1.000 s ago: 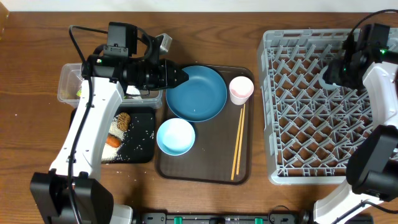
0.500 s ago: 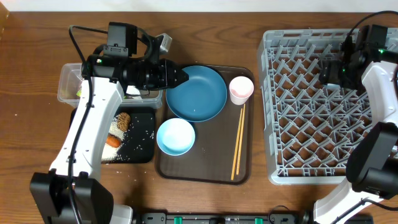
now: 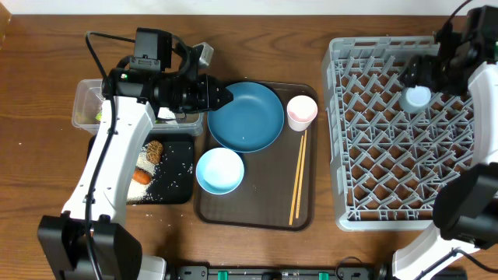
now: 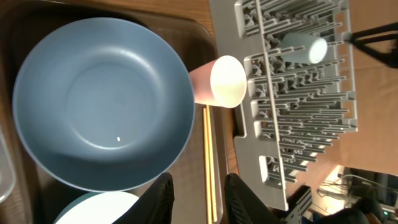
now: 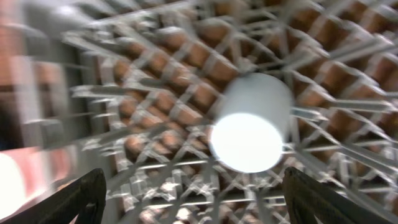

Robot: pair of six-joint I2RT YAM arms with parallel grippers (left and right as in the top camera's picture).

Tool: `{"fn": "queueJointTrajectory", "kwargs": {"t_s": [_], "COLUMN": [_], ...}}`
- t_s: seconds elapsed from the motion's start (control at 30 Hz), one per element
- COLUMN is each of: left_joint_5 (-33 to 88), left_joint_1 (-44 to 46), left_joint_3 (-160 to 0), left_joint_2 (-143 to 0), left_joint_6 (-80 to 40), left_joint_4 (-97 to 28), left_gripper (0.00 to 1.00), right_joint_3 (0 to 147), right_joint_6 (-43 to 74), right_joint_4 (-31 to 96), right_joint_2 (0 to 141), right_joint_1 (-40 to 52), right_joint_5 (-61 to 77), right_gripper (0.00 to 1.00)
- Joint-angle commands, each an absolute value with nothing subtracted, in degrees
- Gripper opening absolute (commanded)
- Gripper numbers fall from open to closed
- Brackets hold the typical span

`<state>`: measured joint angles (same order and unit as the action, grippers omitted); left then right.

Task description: Sort waste into correct bins and load items into the dishwasher rack

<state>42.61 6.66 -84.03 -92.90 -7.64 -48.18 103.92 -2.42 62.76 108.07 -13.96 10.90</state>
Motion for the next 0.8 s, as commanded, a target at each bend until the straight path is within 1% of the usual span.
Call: {"fn": "queueJointTrajectory", "kwargs": {"t_s": [0.0, 0.13, 0.33, 0.37, 0.4, 0.43, 0.5, 0.63, 0.77], "left_joint_5": [40.6, 39.0, 28.6, 26.3, 24.0, 21.6, 17.1, 10.9, 9.8], "left_joint_1": [6.9, 8.4, 16.3, 18.3, 19.9, 21.4, 24.2, 28.2, 29.2], "left_joint_3": [-84.2, -84.2, -84.2, -84.2, -84.2, -84.2, -84.2, -84.2, -84.2], "left_joint_2": [-93.2, -93.2, -93.3, -93.3, -93.4, -93.5, -94.1, -96.2, -99.9], "left_joint_6": [-7.1, -7.3, -11.5, -11.5, -11.5, -11.5, -11.5, -11.5, -11.8], "left_joint_4": [-48.5, -47.7, -44.6, -43.6, -42.5, -41.2, -38.4, -34.3, -33.1], "left_gripper": [0.28, 0.29, 0.30, 0.36, 0.39, 0.46, 0.51, 0.51, 0.52], "right_joint_3": [106.4, 106.4, 106.0, 106.0, 106.0, 106.0, 106.0, 106.0, 105.9], "right_joint_6": [-5.0, -5.0, -5.0, -5.0, -5.0, -5.0, -5.0, -5.5, -4.4], "right_joint_4": [63.9, 64.9, 67.7, 68.2, 68.4, 68.5, 68.6, 70.6, 71.2], "right_joint_2": [103.6, 101.1, 100.8, 100.8, 100.8, 100.8, 100.8, 100.8, 100.8], "right_joint_1": [-12.9, -10.2, -6.1, -5.6, -5.2, -4.8, -4.4, -4.5, -4.5], "right_joint_5": [22.5, 22.9, 22.7, 22.4, 22.0, 21.5, 20.8, 19.6, 5.9], "right_gripper": [0.82, 0.84, 0.87, 0.88, 0.88, 0.89, 0.91, 0.94, 0.94]}}
